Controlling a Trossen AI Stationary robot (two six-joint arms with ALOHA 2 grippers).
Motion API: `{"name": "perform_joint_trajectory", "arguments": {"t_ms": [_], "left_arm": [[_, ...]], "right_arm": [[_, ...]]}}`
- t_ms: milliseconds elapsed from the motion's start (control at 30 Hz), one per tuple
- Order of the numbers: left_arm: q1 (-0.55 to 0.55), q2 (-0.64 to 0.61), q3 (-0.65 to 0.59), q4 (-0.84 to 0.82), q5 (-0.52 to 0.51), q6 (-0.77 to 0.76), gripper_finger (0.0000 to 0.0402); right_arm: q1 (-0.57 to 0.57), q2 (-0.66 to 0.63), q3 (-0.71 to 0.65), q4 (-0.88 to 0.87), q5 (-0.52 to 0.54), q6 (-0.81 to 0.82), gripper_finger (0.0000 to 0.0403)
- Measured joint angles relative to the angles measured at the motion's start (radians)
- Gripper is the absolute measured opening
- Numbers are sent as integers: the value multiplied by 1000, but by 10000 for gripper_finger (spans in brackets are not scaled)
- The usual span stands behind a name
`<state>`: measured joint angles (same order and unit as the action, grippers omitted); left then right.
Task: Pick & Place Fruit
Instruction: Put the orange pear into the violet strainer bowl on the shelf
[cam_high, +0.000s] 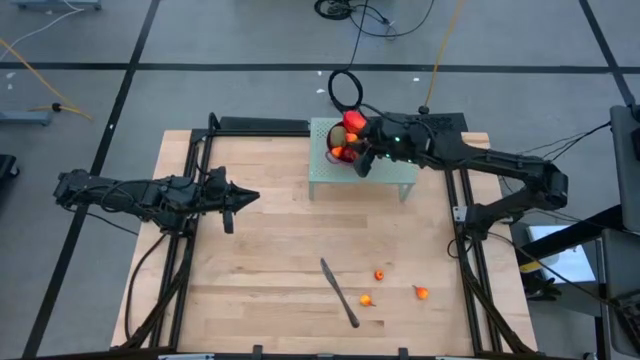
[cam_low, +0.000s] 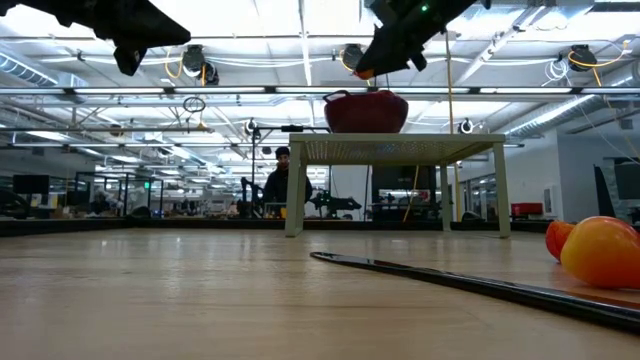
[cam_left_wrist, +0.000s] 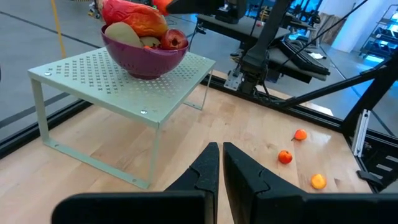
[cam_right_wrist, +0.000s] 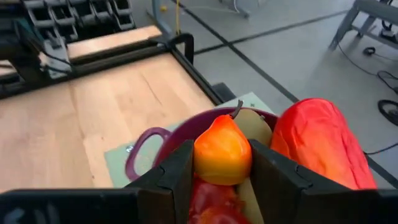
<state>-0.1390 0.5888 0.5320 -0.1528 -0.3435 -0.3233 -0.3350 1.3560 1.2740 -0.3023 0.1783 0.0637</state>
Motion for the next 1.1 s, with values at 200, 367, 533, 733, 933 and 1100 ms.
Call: {"name": "perform_joint_trajectory", "arguments": {"t_ms": [200, 367, 533, 733, 933, 1100], "left_arm": [[0, 0, 0, 0, 0, 0, 21], [0, 0, 0, 0, 0, 1, 21], [0, 0, 0, 0, 0, 1, 21], [0, 0, 0, 0, 0, 4, 21], [0, 0, 0, 0, 0, 7, 21], [0, 0, 0, 0, 0, 6, 21]], "right_arm": [[-7, 55, 31, -27, -1, -5, 130], [-6, 55, 33, -38, -6, 4, 130], [-6, 55, 33, -40, -48, 7, 130], [-6, 55, 33, -43, -48, 4, 130], [-6, 55, 33, -73, -47, 3, 130], [-7, 55, 33, -84, -46, 3, 130]]}}
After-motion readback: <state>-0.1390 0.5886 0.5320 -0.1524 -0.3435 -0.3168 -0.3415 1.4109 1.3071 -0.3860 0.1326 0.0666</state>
